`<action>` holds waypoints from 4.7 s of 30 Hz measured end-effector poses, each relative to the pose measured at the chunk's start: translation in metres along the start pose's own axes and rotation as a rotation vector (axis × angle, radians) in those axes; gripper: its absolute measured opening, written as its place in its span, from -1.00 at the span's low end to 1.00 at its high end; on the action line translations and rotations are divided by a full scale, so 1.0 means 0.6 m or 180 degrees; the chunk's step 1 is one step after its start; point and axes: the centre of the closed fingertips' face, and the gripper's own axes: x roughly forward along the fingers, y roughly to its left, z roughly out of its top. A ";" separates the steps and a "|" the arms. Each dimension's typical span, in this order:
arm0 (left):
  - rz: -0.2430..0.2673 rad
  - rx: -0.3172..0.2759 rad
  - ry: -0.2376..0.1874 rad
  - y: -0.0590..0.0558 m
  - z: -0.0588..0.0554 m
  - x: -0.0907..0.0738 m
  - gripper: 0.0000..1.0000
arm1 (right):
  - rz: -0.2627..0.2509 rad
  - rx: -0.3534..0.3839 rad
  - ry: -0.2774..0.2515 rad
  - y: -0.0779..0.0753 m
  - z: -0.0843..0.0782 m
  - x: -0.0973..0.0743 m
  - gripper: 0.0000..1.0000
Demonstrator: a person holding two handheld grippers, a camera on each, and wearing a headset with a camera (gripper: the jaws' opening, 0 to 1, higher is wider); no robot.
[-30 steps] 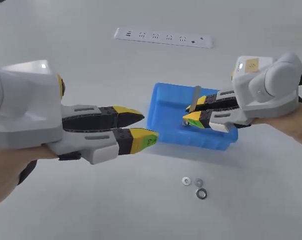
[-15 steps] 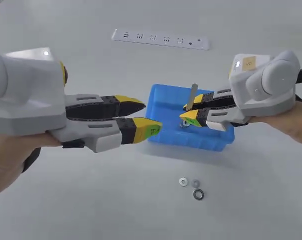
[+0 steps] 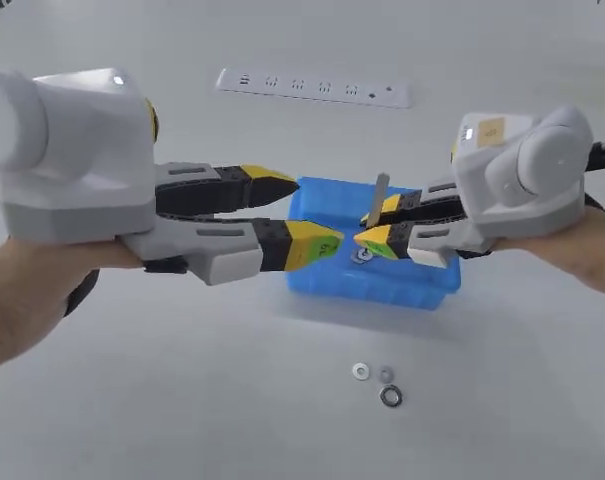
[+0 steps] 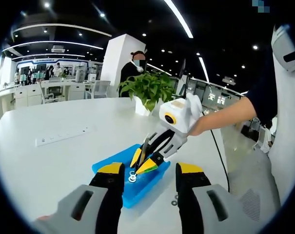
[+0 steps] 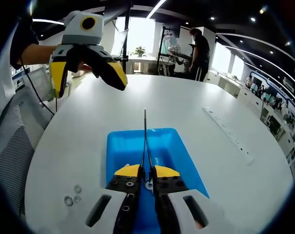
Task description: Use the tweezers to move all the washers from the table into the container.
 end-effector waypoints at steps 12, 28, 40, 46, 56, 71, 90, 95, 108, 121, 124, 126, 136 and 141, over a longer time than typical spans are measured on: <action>-0.0185 0.0270 -0.0074 0.005 0.042 0.074 0.18 | 0.0036 -0.0066 -0.0011 0.006 0.008 -0.002 -0.83; -0.0507 0.0780 0.0433 0.015 -0.004 0.123 -0.62 | 0.0068 -0.0085 0.0030 0.010 0.005 -0.008 -0.83; -0.0653 0.1230 0.0586 -0.005 -0.001 0.113 -0.83 | 0.0105 -0.0116 0.0053 0.016 0.011 -0.010 -0.82; -0.0684 0.1263 0.0609 -0.010 0.012 0.108 -0.87 | 0.0096 -0.0133 -0.0003 0.013 0.025 -0.012 -0.80; -0.0640 0.1174 0.0623 -0.005 0.019 0.102 -0.87 | 0.0022 -0.0184 0.0006 0.010 0.029 -0.016 -0.73; -0.0490 0.1262 0.0525 -0.006 0.055 0.086 -0.87 | -0.0184 -0.0021 0.0012 0.004 0.027 -0.046 -0.37; -0.0417 0.1270 0.0465 -0.078 0.077 0.037 -0.87 | -0.0537 0.0551 -0.0031 0.053 -0.012 -0.139 0.54; -0.0422 0.1272 0.0462 -0.099 0.075 0.032 -0.87 | -0.0582 0.0614 -0.0031 0.079 -0.028 -0.164 0.61; -0.0536 0.1159 0.0529 -0.152 0.031 0.027 -0.87 | -0.0636 0.0810 -0.0070 0.137 -0.061 -0.204 0.61; -0.0624 0.0927 0.0563 -0.184 -0.023 0.030 -0.87 | -0.0517 0.0987 -0.0096 0.195 -0.084 -0.215 0.60; -0.0635 0.0958 0.0637 -0.190 -0.044 0.032 -0.87 | -0.0509 0.1010 -0.0114 0.205 -0.085 -0.216 0.60; -0.0681 0.0945 0.0712 -0.198 -0.059 0.032 -0.87 | -0.0513 0.1027 -0.0115 0.209 -0.090 -0.215 0.59; -0.0735 0.0991 0.0759 -0.210 -0.086 0.043 -0.87 | -0.0436 0.1143 -0.0042 0.228 -0.119 -0.209 0.58; -0.0725 0.0994 0.0702 -0.208 -0.084 0.052 -0.87 | -0.0374 0.1210 -0.0129 0.232 -0.118 -0.209 0.59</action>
